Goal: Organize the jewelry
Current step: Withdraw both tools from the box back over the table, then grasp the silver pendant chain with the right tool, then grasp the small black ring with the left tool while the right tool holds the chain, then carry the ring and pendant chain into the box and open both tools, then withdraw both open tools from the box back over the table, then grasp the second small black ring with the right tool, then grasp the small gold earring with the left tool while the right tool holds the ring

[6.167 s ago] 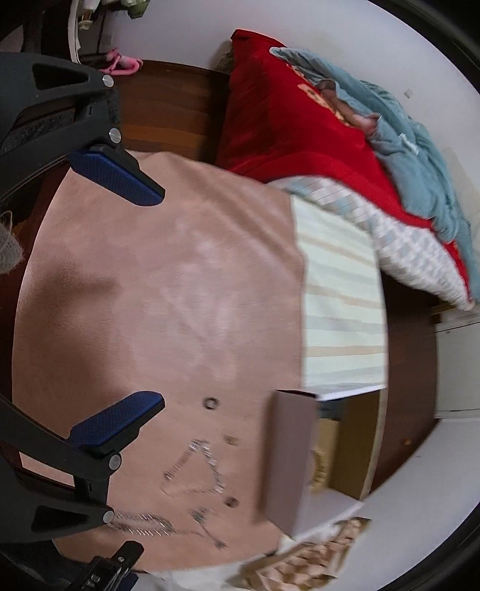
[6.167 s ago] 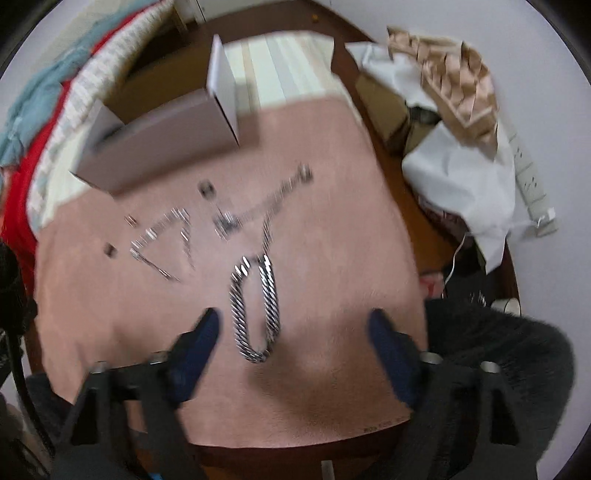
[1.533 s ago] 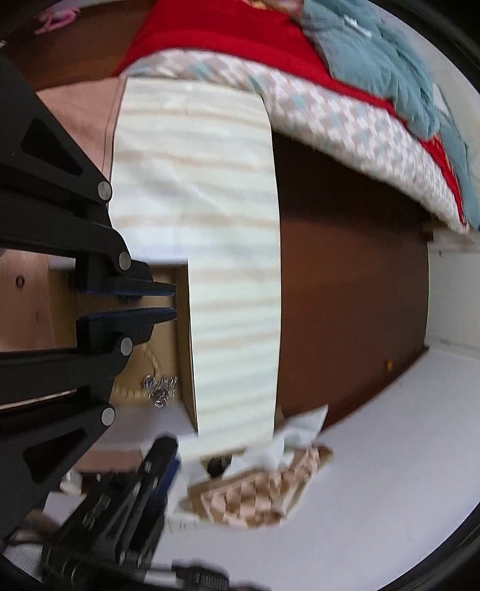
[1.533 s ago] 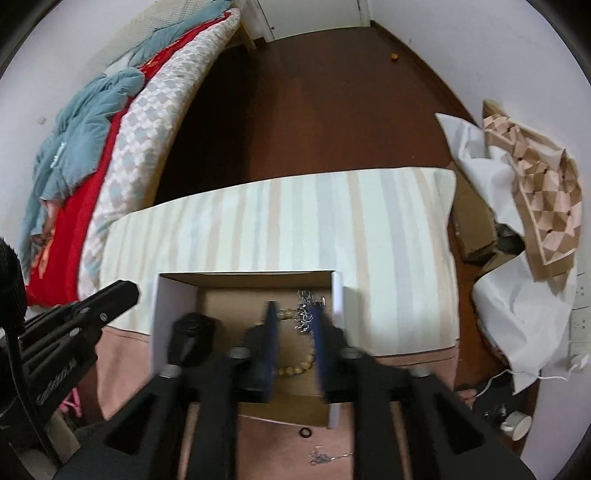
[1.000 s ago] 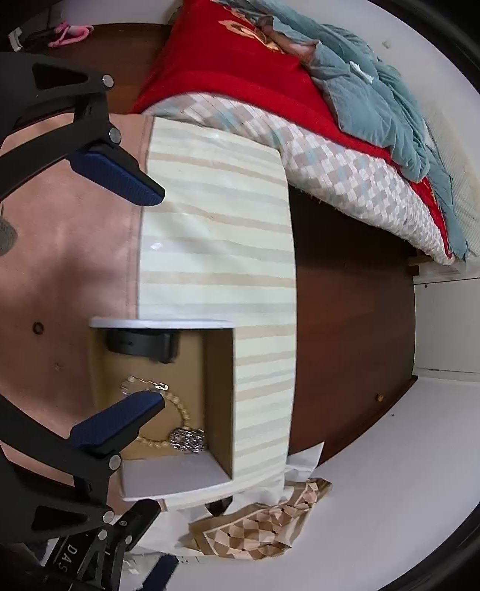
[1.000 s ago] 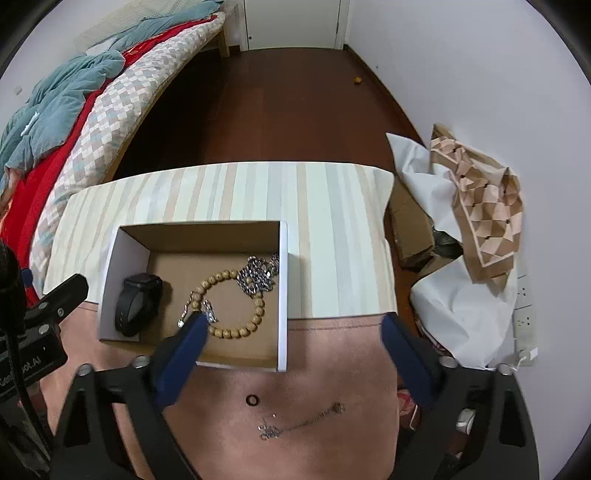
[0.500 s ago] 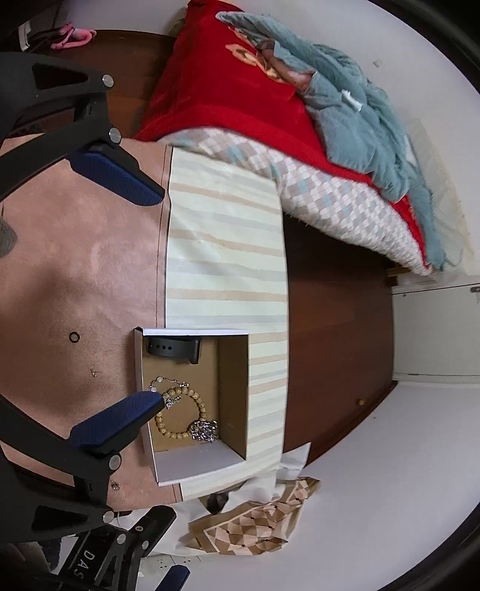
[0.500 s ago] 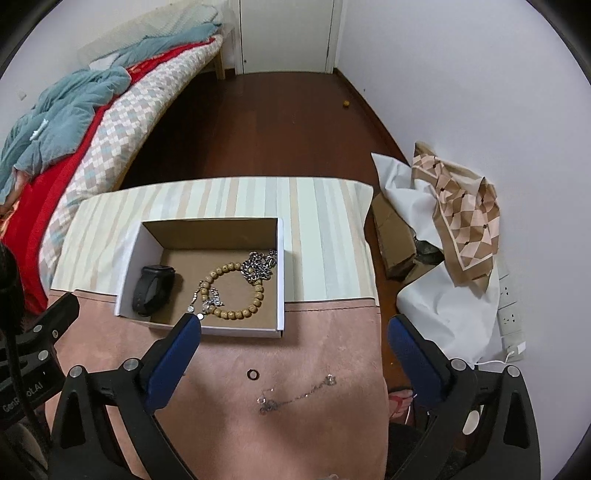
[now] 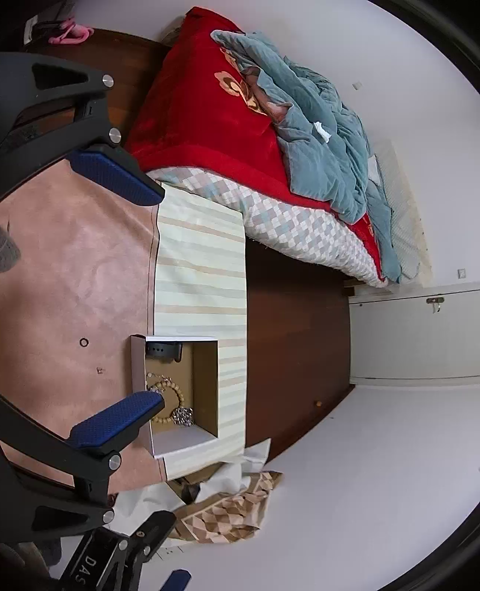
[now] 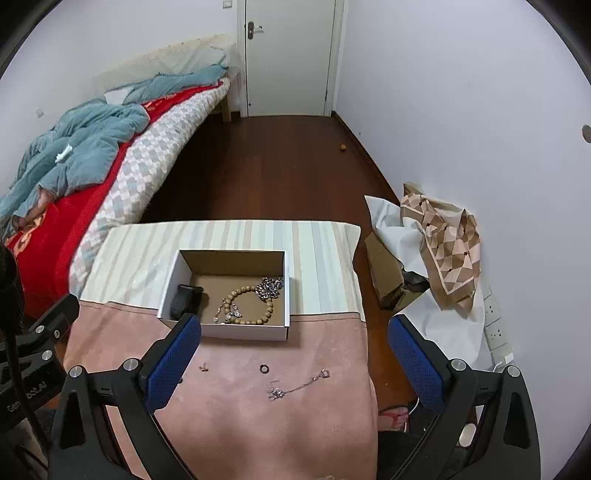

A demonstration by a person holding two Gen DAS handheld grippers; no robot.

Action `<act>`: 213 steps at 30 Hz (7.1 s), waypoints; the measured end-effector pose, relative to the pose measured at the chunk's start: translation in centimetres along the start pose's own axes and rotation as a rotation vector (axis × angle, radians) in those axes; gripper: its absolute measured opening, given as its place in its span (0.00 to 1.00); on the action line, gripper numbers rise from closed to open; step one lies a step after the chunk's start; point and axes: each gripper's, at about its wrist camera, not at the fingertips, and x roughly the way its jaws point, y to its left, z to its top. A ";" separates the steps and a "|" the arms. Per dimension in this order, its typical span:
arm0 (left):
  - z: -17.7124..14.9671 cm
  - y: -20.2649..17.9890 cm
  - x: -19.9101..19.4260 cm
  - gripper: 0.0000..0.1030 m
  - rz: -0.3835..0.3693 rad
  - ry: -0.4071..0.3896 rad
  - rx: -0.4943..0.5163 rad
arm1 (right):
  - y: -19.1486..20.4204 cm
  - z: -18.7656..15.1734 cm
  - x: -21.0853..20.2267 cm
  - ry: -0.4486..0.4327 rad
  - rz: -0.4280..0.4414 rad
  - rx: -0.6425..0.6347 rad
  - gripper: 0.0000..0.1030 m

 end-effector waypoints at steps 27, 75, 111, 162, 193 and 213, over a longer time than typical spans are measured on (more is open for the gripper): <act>-11.7 2.3 12.4 1.00 0.242 0.319 -0.038 | -0.5 -14.0 17.4 0.286 0.046 0.078 0.41; -6.6 -5.4 10.0 0.09 -0.192 0.269 0.076 | -6.5 -6.4 5.8 0.068 0.244 0.279 0.08; 7.6 -6.4 22.7 0.26 -0.308 0.431 0.042 | -0.3 5.3 21.5 0.321 0.276 0.098 0.10; 1.3 0.0 0.9 0.99 0.004 0.021 0.025 | 0.2 0.5 1.3 0.037 0.032 -0.005 0.99; -9.7 0.3 16.4 0.99 0.177 0.348 0.017 | 2.8 -11.3 19.7 0.237 0.108 0.003 0.33; -10.0 -7.2 18.0 0.94 -0.042 0.389 0.073 | -3.0 -11.1 16.5 0.200 0.082 0.105 0.13</act>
